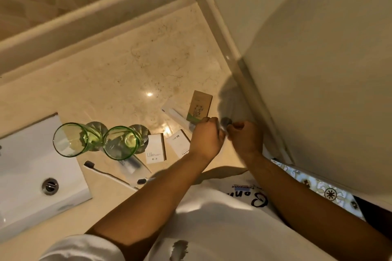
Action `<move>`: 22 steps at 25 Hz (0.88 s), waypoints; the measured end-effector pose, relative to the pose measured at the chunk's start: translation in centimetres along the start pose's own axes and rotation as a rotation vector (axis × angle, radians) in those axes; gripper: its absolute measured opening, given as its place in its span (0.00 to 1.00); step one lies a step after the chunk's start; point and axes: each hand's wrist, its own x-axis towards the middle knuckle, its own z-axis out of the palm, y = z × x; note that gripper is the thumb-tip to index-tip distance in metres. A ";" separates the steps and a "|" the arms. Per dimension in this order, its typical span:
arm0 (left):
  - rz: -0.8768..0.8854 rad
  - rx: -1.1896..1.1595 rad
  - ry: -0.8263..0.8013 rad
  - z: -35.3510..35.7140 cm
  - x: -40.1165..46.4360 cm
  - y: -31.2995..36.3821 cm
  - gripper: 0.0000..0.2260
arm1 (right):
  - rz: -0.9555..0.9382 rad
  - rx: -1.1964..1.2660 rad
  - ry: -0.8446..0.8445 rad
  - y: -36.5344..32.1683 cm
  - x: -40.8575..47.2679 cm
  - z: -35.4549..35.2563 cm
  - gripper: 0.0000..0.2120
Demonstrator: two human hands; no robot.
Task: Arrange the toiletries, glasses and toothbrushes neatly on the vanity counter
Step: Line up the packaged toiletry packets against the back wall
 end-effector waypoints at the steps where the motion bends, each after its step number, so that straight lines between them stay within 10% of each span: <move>1: -0.004 -0.013 -0.009 0.0 0.3 0.1 0.06 | 0.012 0.014 0.006 0.1 0.1 0.1 0.09; 22: -0.333 -0.455 -0.069 0.0 2.6 1.0 0.14 | 0.109 0.287 -0.158 0.1 0.5 -1.2 0.05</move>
